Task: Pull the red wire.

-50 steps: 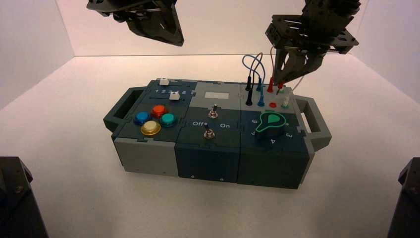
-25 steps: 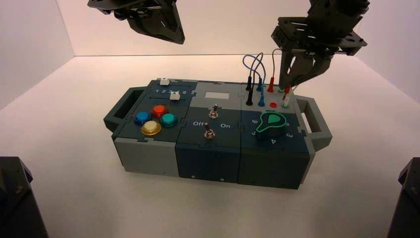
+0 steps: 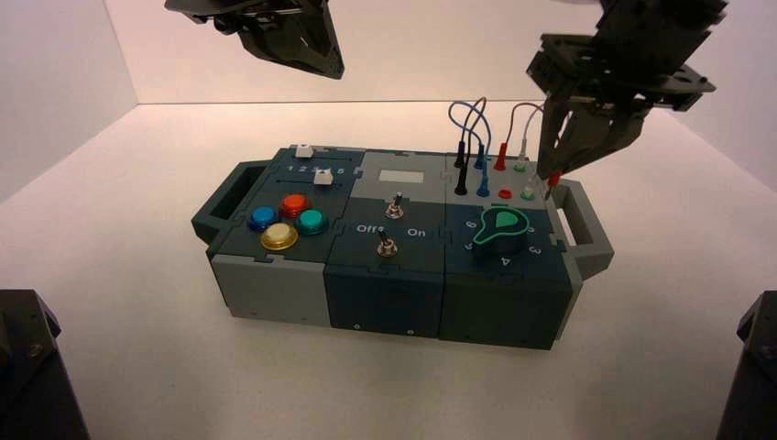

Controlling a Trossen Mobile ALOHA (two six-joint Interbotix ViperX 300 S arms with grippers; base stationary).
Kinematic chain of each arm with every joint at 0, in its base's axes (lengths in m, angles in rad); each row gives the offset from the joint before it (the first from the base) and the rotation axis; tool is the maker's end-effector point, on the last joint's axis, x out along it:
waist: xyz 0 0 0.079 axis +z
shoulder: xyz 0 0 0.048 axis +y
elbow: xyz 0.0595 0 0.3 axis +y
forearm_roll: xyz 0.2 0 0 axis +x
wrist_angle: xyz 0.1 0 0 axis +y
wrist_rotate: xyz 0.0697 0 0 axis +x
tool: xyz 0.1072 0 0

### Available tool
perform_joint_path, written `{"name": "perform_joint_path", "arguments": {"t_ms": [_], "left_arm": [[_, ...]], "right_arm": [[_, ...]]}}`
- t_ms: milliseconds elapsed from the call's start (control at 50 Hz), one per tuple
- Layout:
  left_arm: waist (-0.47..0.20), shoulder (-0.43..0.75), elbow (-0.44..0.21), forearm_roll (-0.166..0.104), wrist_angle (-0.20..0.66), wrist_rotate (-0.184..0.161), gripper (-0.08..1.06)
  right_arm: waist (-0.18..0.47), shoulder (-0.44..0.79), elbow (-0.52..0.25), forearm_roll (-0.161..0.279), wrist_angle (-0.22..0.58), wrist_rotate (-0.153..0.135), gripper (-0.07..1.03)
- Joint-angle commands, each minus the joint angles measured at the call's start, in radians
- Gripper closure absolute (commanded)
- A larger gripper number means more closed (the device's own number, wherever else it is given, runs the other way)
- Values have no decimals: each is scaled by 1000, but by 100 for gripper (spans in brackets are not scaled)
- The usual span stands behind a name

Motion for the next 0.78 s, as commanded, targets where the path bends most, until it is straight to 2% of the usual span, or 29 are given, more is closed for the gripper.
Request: {"name": "perform_joint_path", "arguments": {"t_ms": [20,220,340,620,780], "left_arm": [[-3,-2,-34,2,-5,6,101],[-3,9,-37,5,-5,9,101],[-3,14,-41,18,-6,9,101],[-3,18,-63,23,-5,14,101],[-3,26,-72,23,-3,14,101]], "right_arm": [[-2,-34,-8,8,8,12,63],[-2,-38,-5,8,12,11,63],[-2,-69,-3,11,14,11,63],[0,-284,54,46,-14,12,63],[2,-339,67,55,-20,14,63]]}}
